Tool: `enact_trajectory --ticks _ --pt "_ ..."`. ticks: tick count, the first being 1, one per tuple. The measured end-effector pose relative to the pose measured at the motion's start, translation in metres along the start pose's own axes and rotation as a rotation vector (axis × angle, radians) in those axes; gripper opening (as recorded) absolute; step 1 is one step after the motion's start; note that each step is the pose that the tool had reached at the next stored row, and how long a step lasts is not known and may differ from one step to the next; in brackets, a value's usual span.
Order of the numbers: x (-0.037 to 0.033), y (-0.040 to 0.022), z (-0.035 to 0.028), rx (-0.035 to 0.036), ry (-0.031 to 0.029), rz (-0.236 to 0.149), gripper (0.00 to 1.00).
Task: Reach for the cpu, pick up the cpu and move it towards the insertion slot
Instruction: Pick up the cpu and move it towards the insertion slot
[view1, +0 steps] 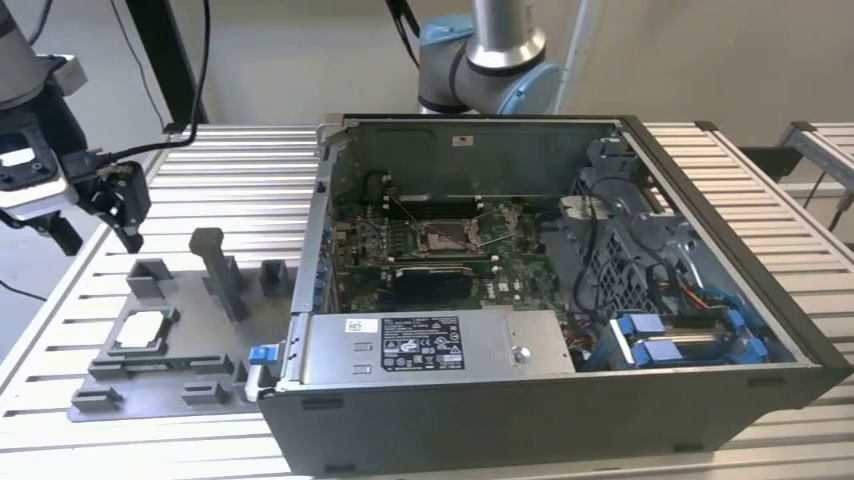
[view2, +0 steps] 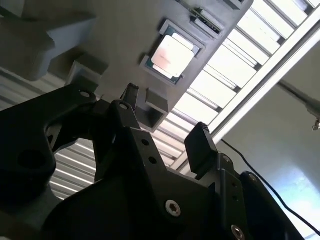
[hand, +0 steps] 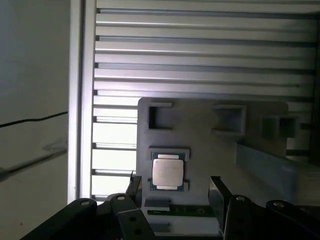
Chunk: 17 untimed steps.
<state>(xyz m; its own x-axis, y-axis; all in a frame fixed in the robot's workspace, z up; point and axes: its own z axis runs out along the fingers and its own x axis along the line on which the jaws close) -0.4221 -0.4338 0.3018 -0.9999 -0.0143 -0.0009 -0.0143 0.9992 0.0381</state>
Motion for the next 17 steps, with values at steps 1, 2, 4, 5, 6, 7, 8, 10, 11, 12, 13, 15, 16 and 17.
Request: enact_trajectory --ticks 1,2,4,5,6,7,8,10,11,12,13,15,16,17 --pt "0.0000 -0.0010 0.0009 0.0001 0.0005 0.000 1.00" --pt "0.0000 -0.0025 0.0017 0.0000 0.0022 0.000 1.00" --pt "0.0000 -0.0035 0.0050 -0.0001 0.0028 0.002 1.00" --pt "0.0001 -0.0036 0.0067 0.0000 0.0028 0.003 1.00" --pt "0.0001 -0.0038 0.0085 0.0000 0.0028 0.004 1.00" --pt "0.0000 -0.0040 0.0103 -0.0001 0.0027 0.006 1.00" --pt "0.0000 -0.0041 0.0122 0.0000 0.0027 0.008 1.00" --pt "0.0000 -0.0042 0.0158 0.0000 0.0025 0.013 1.00" --pt "0.0000 -0.0043 0.0177 -0.0001 0.0024 0.015 1.00" --pt "0.0000 -0.0044 0.0196 -0.0001 0.0021 0.019 1.00" --pt "0.0000 -0.0046 0.0213 -0.0001 0.0019 0.026 1.00" --pt "0.0001 -0.0051 0.0248 -0.0001 0.0016 0.037 1.00" --pt "0.0001 -0.0052 0.0268 -0.0001 0.0014 0.039 1.00" --pt "0.0001 -0.0053 0.0286 0.0000 0.0015 0.039 1.00"
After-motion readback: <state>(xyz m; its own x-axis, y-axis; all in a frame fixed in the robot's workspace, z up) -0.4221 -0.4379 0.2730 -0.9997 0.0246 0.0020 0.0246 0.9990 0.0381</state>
